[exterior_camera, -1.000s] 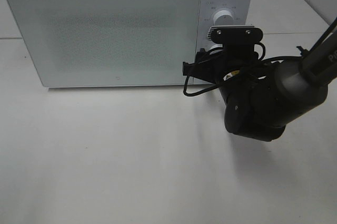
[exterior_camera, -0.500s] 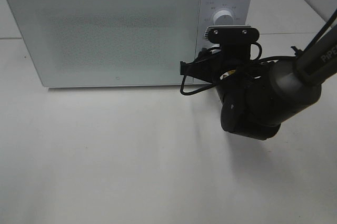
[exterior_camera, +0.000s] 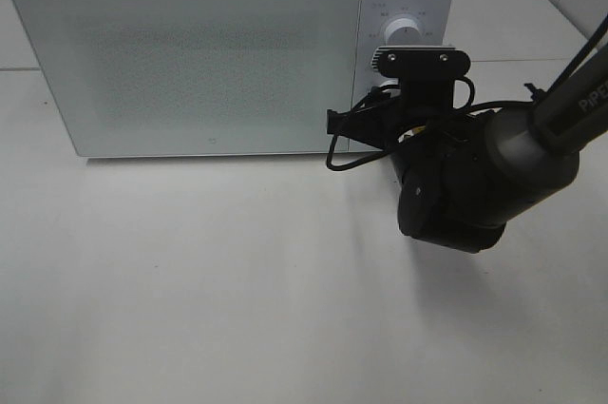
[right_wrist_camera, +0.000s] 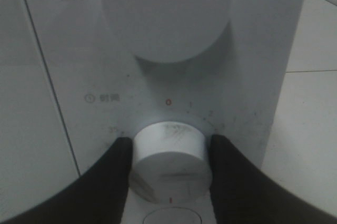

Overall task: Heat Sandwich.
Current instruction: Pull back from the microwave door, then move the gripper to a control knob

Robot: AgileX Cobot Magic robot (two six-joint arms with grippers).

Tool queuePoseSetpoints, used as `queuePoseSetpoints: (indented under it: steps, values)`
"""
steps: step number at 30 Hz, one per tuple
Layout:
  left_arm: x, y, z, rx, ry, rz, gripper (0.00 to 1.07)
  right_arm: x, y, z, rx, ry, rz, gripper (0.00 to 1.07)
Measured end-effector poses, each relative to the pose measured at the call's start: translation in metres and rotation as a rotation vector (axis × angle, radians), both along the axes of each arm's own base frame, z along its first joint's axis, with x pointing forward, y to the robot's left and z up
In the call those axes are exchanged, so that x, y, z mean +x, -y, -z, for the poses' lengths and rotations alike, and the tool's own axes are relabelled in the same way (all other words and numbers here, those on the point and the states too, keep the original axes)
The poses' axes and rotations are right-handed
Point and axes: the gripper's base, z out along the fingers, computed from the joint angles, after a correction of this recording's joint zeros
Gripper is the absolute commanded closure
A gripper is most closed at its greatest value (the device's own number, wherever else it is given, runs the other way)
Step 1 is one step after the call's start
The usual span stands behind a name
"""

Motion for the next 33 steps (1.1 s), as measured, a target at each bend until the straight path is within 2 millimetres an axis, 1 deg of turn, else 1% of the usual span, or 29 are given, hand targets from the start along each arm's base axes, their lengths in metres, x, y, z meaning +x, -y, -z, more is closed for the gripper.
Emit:
queuePoseSetpoints:
  steps: [8,11,12,13,16,17,18,20,22,23,26,28,30,31,33]
  values:
    - [0.0000,0.0000,0.0000,0.000,0.000,0.000,0.09,0.0000,0.0000,0.0000,0.001,0.000,0.000,1.07]
    - [0.0000,0.0000,0.0000,0.000,0.000,0.000,0.09,0.0000,0.0000,-0.0001,0.057,0.002,0.013,1.06]
    - [0.0000,0.0000,0.0000,0.000,0.000,0.000,0.09,0.0000,0.0000,-0.0002,0.114,0.004,0.025,1.06]
    - [0.0000,0.0000,0.0000,0.000,0.000,0.000,0.09,0.0000,0.0000,-0.0002,0.114,0.004,0.025,1.06]
    - [0.0000,0.0000,0.0000,0.000,0.000,0.000,0.09,-0.0002,-0.0001,-0.0004,0.223,0.010,0.050,1.06]
    - [0.0000,0.0000,0.0000,0.000,0.000,0.000,0.09,-0.0003,-0.0002,-0.0006,0.290,0.013,0.062,1.06]
    - [0.0000,0.0000,0.0000,0.000,0.000,0.000,0.09,-0.0003,-0.0002,-0.0006,0.290,0.013,0.062,1.06]
    - [0.0000,0.0000,0.0000,0.000,0.000,0.000,0.09,-0.0008,-0.0002,-0.0002,0.361,0.016,0.073,1.06]
    - [0.0000,0.0000,0.0000,0.000,0.000,0.000,0.09,-0.0010,-0.0005,-0.0001,0.459,0.026,0.085,1.06]
    - [0.0000,0.0000,0.0000,0.000,0.000,0.000,0.09,-0.0010,-0.0005,-0.0001,0.459,0.026,0.085,1.06]
    - [0.0000,0.0000,0.0000,0.000,0.000,0.000,0.09,-0.0010,-0.0003,-0.0001,0.586,0.029,0.110,1.06]
    - [0.0000,0.0000,0.0000,0.000,0.000,0.000,0.09,-0.0010,-0.0002,0.0006,0.610,0.027,0.116,1.06]
    - [0.0000,0.0000,0.0000,0.000,0.000,0.000,0.09,-0.0012,-0.0001,0.0007,0.703,0.028,0.136,1.06]
    - [0.0000,0.0000,0.0000,0.000,0.000,0.000,0.09,-0.0012,-0.0001,0.0007,0.703,0.028,0.136,1.06]
    - [0.0000,0.0000,0.0000,0.000,0.000,0.000,0.09,-0.0012,-0.0001,0.0007,0.768,0.029,0.150,1.06]
